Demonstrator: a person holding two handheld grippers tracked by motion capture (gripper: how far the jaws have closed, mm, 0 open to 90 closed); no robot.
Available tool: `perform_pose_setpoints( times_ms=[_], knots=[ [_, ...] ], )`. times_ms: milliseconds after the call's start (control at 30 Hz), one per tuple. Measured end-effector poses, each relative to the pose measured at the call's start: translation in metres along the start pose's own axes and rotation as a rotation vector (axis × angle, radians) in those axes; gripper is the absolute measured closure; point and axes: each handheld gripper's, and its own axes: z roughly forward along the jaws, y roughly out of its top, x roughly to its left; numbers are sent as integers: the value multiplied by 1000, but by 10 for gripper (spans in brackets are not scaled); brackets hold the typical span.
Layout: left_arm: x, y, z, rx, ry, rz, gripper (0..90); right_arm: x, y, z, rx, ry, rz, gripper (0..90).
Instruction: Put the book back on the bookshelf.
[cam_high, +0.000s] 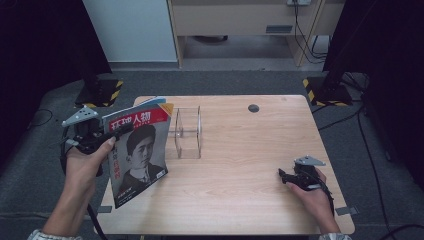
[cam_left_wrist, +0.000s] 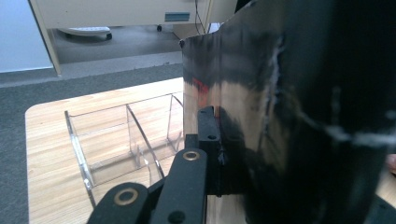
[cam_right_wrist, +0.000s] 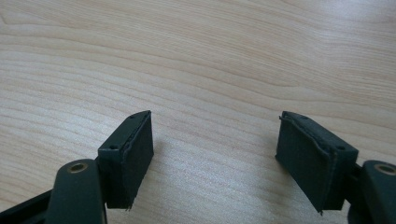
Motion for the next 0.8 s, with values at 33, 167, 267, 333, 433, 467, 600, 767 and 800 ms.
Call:
perform_pose_setpoints(
  times_ms=[33,167,267,333,433,467,600,767,800],
  knots=[
    [0,0,-1,-1,1,-1,862,0,0,0,0,0,0,274],
    [3,-1,-4,-3,9,-2,862,0,0,0,0,0,0,274],
    [5,-1,-7,-4,14,-4,862,0,0,0,0,1,0,273],
    [6,-1,-8,-5,17,-5,862,0,0,0,0,-2,0,274],
    [8,-1,-10,-6,23,-5,862,0,0,0,0,0,0,274],
    [8,-1,-10,-7,24,-7,862,0,0,0,0,1,0,274],
    [11,-1,-12,-7,30,-10,862,0,0,0,0,0,0,273],
    [13,-2,-15,-8,39,-11,862,0,0,0,0,-2,1,274],
    [14,-3,-15,-9,41,-13,862,0,0,0,0,-2,1,274]
  ],
)
